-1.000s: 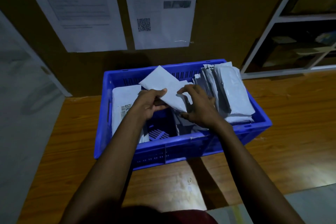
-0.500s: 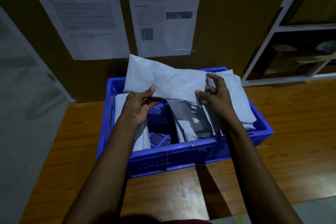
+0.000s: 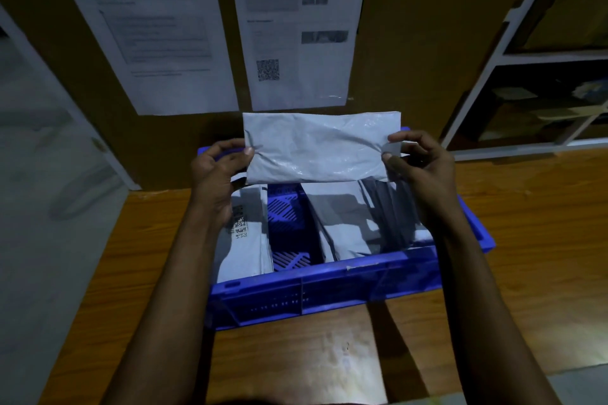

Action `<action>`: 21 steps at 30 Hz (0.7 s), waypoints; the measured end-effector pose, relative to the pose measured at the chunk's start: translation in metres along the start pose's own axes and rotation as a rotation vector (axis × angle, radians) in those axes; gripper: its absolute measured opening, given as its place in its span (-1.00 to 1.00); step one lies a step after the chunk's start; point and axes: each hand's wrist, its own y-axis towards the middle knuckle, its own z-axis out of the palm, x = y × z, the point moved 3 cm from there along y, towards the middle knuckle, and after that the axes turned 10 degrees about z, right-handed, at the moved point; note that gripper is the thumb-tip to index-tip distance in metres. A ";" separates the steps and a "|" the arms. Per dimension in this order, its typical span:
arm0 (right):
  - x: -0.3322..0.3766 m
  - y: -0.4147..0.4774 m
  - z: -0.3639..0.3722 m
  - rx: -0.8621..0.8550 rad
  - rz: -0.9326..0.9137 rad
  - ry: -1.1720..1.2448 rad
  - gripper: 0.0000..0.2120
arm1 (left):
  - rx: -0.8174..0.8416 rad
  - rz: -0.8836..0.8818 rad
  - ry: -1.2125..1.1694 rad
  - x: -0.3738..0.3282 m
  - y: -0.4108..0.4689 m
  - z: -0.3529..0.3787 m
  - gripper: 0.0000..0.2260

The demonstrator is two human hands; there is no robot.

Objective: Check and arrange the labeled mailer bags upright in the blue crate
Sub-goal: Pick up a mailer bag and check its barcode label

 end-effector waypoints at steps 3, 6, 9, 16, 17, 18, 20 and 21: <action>-0.005 0.003 -0.003 0.004 0.003 -0.011 -0.75 | 0.001 0.063 0.011 -0.006 0.000 0.002 -0.81; -0.008 0.002 -0.005 0.018 -0.003 -0.036 -0.69 | 0.025 0.097 0.055 -0.007 0.000 0.002 -0.80; -0.008 0.002 -0.011 0.053 0.048 0.015 -0.51 | 0.084 0.096 0.109 -0.005 0.000 -0.001 -0.70; 0.006 0.000 -0.019 0.004 -0.178 -0.142 -0.54 | 0.221 0.291 0.157 -0.009 -0.004 0.000 -0.63; 0.009 -0.001 -0.020 -0.008 -0.185 -0.127 -0.57 | 0.235 0.323 0.162 -0.010 -0.004 0.000 -0.62; 0.010 -0.001 -0.022 -0.020 -0.191 -0.120 -0.60 | 0.248 0.349 0.164 -0.012 -0.005 0.001 -0.60; 0.011 0.000 -0.025 -0.043 -0.190 -0.131 -0.65 | 0.251 0.402 0.195 -0.015 -0.005 0.000 -0.60; 0.011 0.001 -0.027 -0.055 -0.182 -0.133 -0.68 | 0.245 0.430 0.223 -0.016 -0.005 0.000 -0.64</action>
